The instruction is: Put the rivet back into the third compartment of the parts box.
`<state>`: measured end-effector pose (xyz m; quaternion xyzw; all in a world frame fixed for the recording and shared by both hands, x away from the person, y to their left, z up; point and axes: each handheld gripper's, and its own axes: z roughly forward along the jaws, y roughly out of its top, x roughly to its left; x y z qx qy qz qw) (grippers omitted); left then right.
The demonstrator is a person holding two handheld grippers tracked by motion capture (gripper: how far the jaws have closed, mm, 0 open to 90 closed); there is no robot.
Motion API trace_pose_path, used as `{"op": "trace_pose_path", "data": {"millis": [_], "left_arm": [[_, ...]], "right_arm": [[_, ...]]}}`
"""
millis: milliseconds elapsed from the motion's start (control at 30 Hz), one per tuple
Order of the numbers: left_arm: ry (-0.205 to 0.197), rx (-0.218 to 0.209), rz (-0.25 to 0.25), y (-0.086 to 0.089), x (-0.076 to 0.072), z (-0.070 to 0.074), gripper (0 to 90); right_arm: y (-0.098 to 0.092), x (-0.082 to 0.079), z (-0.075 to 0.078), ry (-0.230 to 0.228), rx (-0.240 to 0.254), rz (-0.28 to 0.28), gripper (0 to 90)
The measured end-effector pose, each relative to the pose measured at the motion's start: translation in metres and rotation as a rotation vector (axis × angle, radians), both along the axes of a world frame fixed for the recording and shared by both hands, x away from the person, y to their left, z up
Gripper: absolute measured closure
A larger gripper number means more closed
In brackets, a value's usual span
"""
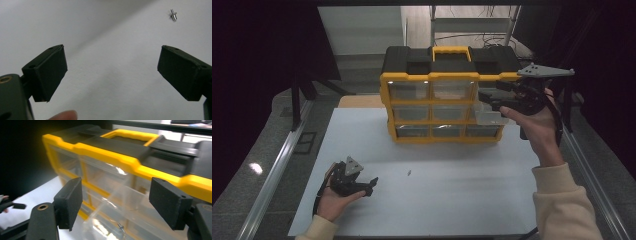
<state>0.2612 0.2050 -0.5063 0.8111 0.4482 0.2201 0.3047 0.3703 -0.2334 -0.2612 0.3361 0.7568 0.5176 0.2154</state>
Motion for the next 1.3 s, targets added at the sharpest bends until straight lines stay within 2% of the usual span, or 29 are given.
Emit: {"op": "trace_pose_path", "data": {"millis": [100,333,733,1300], "left_arm": [[-0.001,-0.001,0.001,0.000,0.000,0.000,9.7],[-0.003,-0.006,0.003,0.000,0.000,0.000,9.7],[-0.006,-0.008,0.004,0.001,-0.001,0.000,9.7],[-0.003,0.001,-0.001,0.001,-0.001,0.000,9.7]], "right_arm": [[0.007,-0.003,-0.001,-0.001,0.002,0.035,24.8],[0.024,-0.011,-0.001,-0.027,0.007,0.072,25.3],[0.044,-0.017,-0.009,-0.035,0.009,0.145,26.3],[0.062,-0.022,-0.025,0.002,0.007,0.218,26.4]]}}
